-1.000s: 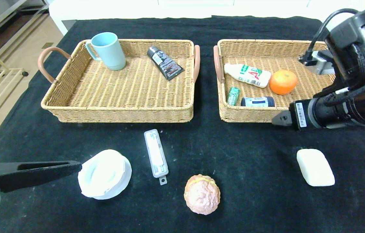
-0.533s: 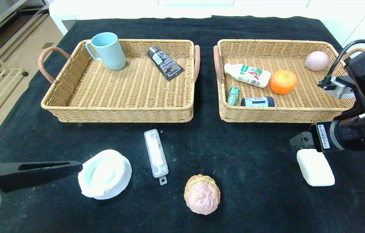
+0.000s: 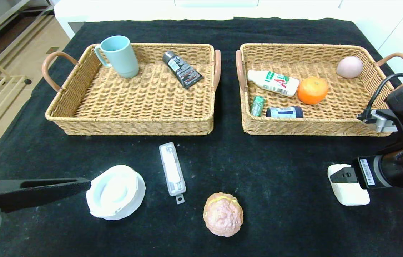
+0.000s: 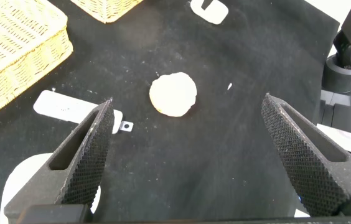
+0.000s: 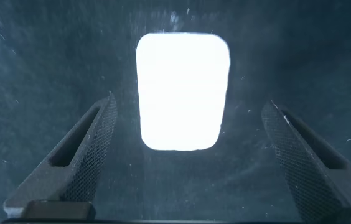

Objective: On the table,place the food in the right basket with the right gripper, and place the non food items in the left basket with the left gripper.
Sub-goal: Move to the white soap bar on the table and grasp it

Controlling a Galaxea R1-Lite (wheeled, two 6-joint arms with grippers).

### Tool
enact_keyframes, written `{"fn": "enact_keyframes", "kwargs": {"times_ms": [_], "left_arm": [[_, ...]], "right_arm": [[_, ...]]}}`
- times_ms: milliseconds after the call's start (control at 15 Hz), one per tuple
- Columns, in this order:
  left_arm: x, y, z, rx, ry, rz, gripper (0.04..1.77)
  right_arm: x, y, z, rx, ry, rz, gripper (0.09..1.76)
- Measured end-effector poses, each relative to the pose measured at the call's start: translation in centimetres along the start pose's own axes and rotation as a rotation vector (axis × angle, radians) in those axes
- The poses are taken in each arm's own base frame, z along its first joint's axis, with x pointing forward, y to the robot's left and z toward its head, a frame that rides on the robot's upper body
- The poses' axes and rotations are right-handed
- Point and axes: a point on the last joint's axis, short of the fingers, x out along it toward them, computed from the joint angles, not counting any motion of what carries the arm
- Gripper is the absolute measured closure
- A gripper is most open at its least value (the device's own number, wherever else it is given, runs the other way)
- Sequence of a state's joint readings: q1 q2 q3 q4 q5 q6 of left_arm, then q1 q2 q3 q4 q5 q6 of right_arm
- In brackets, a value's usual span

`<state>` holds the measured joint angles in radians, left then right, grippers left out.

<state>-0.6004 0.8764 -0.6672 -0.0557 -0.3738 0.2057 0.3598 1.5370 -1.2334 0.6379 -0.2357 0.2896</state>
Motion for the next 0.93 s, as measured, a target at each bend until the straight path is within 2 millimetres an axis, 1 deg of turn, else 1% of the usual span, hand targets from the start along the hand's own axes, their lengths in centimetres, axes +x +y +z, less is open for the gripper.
{"fn": "enact_keyframes", "kwargs": {"times_ms": [267, 467, 933], "left_arm": [[0.0, 0.0, 0.0, 0.001, 0.0, -0.001, 0.09], [0.0, 0.0, 0.0, 0.0, 0.0, -0.001, 0.09], [0.0, 0.0, -0.1, -0.002, 0.006, -0.002, 0.09]], "right_arm": [[1.3, 0.2, -0.2, 0.013, -0.034, 0.022, 0.15], [2.2, 0.1, -0.4, 0.017, -0.014, 0.012, 0.15], [3.1, 0.1, -0.7, 0.015, 0.018, 0.009, 0.15]]}}
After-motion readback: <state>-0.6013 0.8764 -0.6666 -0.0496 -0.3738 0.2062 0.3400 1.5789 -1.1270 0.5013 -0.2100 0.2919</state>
